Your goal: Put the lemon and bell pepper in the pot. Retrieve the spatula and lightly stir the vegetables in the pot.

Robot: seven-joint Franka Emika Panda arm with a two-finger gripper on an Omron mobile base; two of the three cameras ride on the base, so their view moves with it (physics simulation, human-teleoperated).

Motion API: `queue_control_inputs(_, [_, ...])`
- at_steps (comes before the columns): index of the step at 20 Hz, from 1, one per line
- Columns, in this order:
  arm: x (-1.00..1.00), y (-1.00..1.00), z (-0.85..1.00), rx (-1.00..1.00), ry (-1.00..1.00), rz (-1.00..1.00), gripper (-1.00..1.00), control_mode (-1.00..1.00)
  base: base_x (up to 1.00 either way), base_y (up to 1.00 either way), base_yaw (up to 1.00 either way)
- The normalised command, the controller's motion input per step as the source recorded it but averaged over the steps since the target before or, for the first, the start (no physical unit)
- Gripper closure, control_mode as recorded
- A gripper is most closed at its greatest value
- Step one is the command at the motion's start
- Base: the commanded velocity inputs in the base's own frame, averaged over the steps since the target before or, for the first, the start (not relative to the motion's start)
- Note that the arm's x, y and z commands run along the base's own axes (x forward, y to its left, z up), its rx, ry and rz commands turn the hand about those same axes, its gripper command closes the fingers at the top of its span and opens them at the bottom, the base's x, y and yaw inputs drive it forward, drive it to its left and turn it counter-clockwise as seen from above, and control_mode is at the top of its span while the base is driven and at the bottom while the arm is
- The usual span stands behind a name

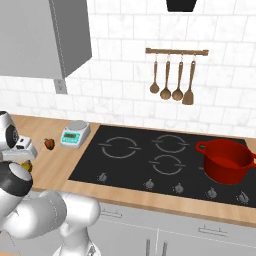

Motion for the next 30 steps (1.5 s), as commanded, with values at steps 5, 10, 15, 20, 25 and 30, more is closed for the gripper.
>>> queue_control_inputs(5, [0.29,0.05,-0.41,0.00,0.06,0.00,-1.00,-1.00,0.00,0.00,0.00])
queue_control_inputs(10, [0.30,0.02,-0.40,0.00,0.01,0.00,-1.00,-1.00,0.00,0.00,0.00])
queue_control_inputs(15, [0.24,0.11,-0.35,0.00,0.00,0.00,-1.00,-1.00,0.00,0.00,0.00])
queue_control_inputs(20, [-0.08,0.00,-0.29,-0.03,0.00,0.00,1.00,-1.00,0.00,0.00,0.00])
queue_control_inputs(25, [-0.35,-0.07,-0.07,-0.02,-0.04,-0.04,1.00,-1.00,0.00,0.00,0.00])
queue_control_inputs(30, [-0.48,-0.57,0.73,0.02,-0.15,-0.10,1.00,-1.00,0.00,0.00,0.00])
